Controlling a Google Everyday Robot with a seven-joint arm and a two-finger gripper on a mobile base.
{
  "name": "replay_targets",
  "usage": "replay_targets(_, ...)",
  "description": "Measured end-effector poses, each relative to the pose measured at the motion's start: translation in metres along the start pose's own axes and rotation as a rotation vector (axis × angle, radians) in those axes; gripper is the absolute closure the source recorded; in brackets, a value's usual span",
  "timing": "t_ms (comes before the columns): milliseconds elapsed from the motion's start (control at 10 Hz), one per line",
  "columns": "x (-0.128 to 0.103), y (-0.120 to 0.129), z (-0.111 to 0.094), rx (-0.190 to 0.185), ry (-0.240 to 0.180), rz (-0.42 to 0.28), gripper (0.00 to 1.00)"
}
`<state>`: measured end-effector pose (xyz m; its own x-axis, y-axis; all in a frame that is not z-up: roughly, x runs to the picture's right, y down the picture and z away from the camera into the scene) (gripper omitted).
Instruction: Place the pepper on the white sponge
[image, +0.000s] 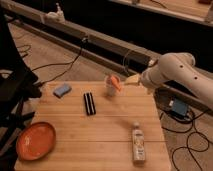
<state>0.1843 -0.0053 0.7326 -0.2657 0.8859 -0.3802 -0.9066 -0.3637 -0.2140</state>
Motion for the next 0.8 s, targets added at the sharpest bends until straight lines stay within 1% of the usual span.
replay_targets(200,-0.005,0.012,0.012,-0.016,0.009,-0.028,0.2)
replay_targets(400,-0.01,0.022,0.029,-0.016,0.019,-0.073,0.2)
replay_targets(500,-0.012,0.026,0.04,-0.012,0.024,-0.096,0.2)
replay_targets(600,-0.015,0.034,0.056,-0.011,0.03,-0.125,0.2)
replay_targets(700,-0.017,0.047,0.075,-0.017,0.04,-0.158,0.2)
replay_targets(800,-0.017,0.054,0.087,-0.023,0.047,-0.175,0.2)
